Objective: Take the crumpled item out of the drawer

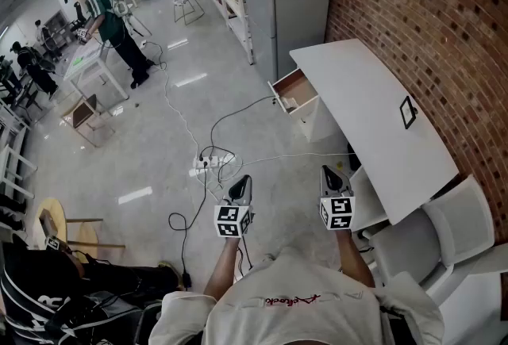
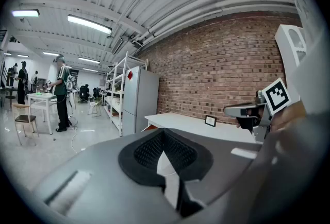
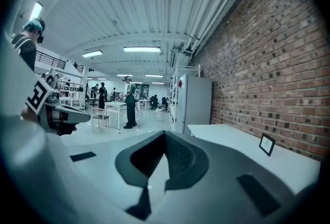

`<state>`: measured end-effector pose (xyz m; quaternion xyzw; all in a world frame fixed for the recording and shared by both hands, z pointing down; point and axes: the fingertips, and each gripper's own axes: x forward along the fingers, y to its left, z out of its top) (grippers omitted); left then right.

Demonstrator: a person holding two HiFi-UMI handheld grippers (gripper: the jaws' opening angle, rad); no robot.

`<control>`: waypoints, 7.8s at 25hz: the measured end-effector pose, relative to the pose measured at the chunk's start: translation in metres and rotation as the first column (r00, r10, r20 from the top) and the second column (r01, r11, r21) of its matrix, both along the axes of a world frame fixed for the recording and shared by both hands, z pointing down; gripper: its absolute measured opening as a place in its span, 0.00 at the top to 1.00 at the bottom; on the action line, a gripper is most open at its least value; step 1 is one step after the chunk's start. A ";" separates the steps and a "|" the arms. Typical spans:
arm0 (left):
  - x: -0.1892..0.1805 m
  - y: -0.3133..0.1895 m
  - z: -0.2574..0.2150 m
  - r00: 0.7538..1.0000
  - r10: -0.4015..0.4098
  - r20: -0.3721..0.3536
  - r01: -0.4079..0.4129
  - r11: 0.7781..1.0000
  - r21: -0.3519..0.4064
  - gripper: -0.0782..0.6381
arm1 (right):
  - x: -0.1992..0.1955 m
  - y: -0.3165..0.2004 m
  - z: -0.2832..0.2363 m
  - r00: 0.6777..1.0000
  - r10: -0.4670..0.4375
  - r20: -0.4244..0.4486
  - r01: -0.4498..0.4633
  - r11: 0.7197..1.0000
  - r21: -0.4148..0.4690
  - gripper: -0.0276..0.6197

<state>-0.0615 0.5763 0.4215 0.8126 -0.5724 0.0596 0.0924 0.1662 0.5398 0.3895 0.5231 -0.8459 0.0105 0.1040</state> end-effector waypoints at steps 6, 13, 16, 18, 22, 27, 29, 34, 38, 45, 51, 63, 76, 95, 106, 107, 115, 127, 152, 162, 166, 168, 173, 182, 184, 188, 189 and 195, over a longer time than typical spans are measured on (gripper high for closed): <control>0.005 -0.001 0.003 1.000 0.004 0.003 -0.004 1.000 -0.008 0.88 | 0.005 -0.001 0.005 1.000 0.004 -0.002 -0.004 1.000 -0.009 0.94; 0.014 -0.005 0.004 1.000 0.009 0.004 -0.009 1.000 -0.007 0.88 | 0.011 -0.003 0.008 1.000 0.008 -0.003 -0.008 1.000 -0.015 0.94; 0.019 -0.007 0.003 1.000 0.010 0.005 -0.010 1.000 -0.004 0.88 | 0.016 -0.006 0.006 1.000 0.012 0.018 -0.011 1.000 -0.007 0.94; 0.021 -0.010 0.005 1.000 0.010 0.012 -0.009 1.000 -0.004 0.88 | 0.020 -0.009 0.004 0.999 0.014 0.029 -0.014 1.000 0.000 0.94; 0.031 -0.019 0.003 1.000 0.008 0.011 -0.008 1.000 0.000 0.88 | 0.029 -0.017 0.005 0.999 0.012 0.033 -0.012 1.000 0.000 0.94; 0.045 -0.031 0.003 1.000 0.005 0.017 -0.005 1.000 -0.003 0.88 | 0.039 -0.029 0.006 0.999 -0.006 0.032 0.006 1.000 -0.008 0.94; 0.052 -0.033 0.003 1.000 0.004 0.020 -0.004 1.000 -0.004 0.88 | 0.044 -0.034 0.008 1.000 -0.015 0.027 0.015 1.000 -0.013 0.94; 0.061 -0.038 0.015 0.999 0.003 0.035 -0.002 1.000 -0.017 0.88 | 0.049 -0.043 0.016 0.999 -0.032 0.028 0.032 0.999 -0.022 0.94; 0.064 -0.046 0.024 0.998 0.002 0.058 0.000 0.999 -0.034 0.88 | 0.050 -0.051 0.022 0.999 -0.046 0.025 0.047 0.998 -0.031 0.94; 0.065 -0.078 0.028 0.998 0.018 0.057 -0.016 0.999 -0.038 0.88 | 0.050 -0.080 0.035 0.999 -0.045 0.015 0.045 0.998 -0.050 0.94; 0.067 -0.124 0.037 0.999 0.031 0.043 -0.029 0.999 -0.035 0.88 | 0.046 -0.120 0.045 0.999 -0.042 0.013 0.043 0.998 -0.051 0.94; 0.022 -0.262 0.031 0.998 0.059 0.027 -0.058 0.998 -0.033 0.88 | -0.004 -0.256 0.028 1.000 -0.019 -0.016 0.018 0.999 -0.043 0.94; -0.026 -0.399 0.022 0.995 0.093 0.025 -0.093 0.996 -0.008 0.88 | -0.050 -0.383 0.023 1.000 0.019 -0.023 -0.019 1.000 -0.025 0.94; -0.032 -0.434 0.042 0.992 0.126 0.028 -0.124 0.991 -0.057 0.88 | -0.063 -0.414 0.051 0.999 0.019 -0.027 -0.021 0.997 -0.080 0.94; -0.026 -0.486 0.053 0.994 0.108 0.018 -0.106 0.991 -0.083 0.88 | -0.062 -0.469 0.065 1.000 -0.008 -0.023 0.006 0.995 -0.101 0.94; -0.026 -0.493 0.056 0.994 0.105 0.020 -0.103 0.991 -0.086 0.88 | -0.063 -0.478 0.066 1.000 -0.011 -0.022 0.009 0.995 -0.103 0.94; -0.020 -0.570 0.048 0.997 0.072 0.024 -0.070 0.993 -0.090 0.88 | -0.061 -0.560 0.058 0.999 -0.046 -0.010 0.044 0.994 -0.099 0.94; -0.008 -0.662 0.029 0.999 -0.008 0.048 0.011 0.999 -0.051 0.88 | -0.059 -0.661 0.040 0.990 -0.138 0.010 0.139 0.989 -0.058 0.94; -0.010 -0.711 0.081 0.999 0.021 0.032 -0.015 0.986 -0.168 0.88 | -0.071 -0.714 0.103 0.988 -0.153 -0.002 0.150 0.972 -0.182 0.94; -0.015 -0.720 0.135 0.983 0.182 0.025 -0.171 0.954 -0.245 0.88 | -0.085 -0.715 0.147 0.998 -0.052 -0.027 0.044 0.970 -0.239 0.94; -0.022 -0.722 0.164 0.982 0.191 0.001 -0.184 0.943 -0.276 0.88 | -0.094 -0.714 0.169 0.998 -0.046 -0.042 0.033 0.965 -0.261 0.94; -0.023 -0.713 0.181 0.981 0.195 -0.012 -0.189 0.934 -0.304 0.88 | -0.094 -0.705 0.185 0.998 -0.039 -0.044 0.025 0.957 -0.288 0.94; -0.022 -0.699 0.214 0.981 0.188 -0.040 -0.190 0.919 -0.346 0.88 | -0.095 -0.685 0.225 0.997 -0.045 -0.059 0.021 0.936 -0.353 0.94; -0.023 -0.680 0.258 0.984 0.168 -0.067 -0.180 0.901 -0.394 0.88 | -0.103 -0.655 0.289 0.992 -0.093 -0.085 0.045 0.890 -0.455 0.94; -0.021 -0.679 0.269 0.985 0.159 -0.075 -0.175 0.900 -0.398 0.88 | -0.103 -0.652 0.303 0.990 -0.110 -0.092 0.054 0.883 -0.467 0.94; -0.018 -0.675 0.294 0.984 0.156 -0.087 -0.178 0.895 -0.408 0.88 | -0.106 -0.650 0.329 0.982 -0.149 -0.117 0.075 0.873 -0.482 0.94; -0.018 -0.673 0.301 0.984 0.157 -0.088 -0.179 0.892 -0.415 0.88 | -0.107 -0.650 0.336 0.979 -0.161 -0.123 0.083 0.870 -0.486 0.94; -0.013 -0.667 0.337 0.983 0.159 -0.087 -0.181 0.886 -0.427 0.88 | -0.109 -0.652 0.379 0.952 -0.246 -0.183 0.123 0.854 -0.506 0.94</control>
